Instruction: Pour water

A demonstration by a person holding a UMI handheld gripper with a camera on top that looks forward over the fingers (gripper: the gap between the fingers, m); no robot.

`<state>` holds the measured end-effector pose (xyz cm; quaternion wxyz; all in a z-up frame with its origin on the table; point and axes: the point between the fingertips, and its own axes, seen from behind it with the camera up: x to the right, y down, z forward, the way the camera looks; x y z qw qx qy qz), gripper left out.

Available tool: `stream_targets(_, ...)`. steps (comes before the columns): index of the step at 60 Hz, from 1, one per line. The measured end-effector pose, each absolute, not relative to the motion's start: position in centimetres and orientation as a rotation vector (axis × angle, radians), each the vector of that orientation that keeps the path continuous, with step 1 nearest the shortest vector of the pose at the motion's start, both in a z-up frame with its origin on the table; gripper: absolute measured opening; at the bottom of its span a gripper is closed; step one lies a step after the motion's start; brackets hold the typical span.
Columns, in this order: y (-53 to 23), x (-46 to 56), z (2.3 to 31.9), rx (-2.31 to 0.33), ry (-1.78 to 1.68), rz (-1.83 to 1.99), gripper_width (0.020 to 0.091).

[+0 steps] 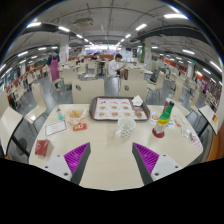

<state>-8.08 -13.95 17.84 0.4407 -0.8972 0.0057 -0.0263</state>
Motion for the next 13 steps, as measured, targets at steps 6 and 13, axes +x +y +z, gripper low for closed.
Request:
stream_targets(6, -14.5, -11.0, 19.0, -2.225, 0.006, -0.020, 0.0857)
stream_targets(13, -14.2, -13.4, 20.4, -2.204, 0.029, 0.034, 0.0854)
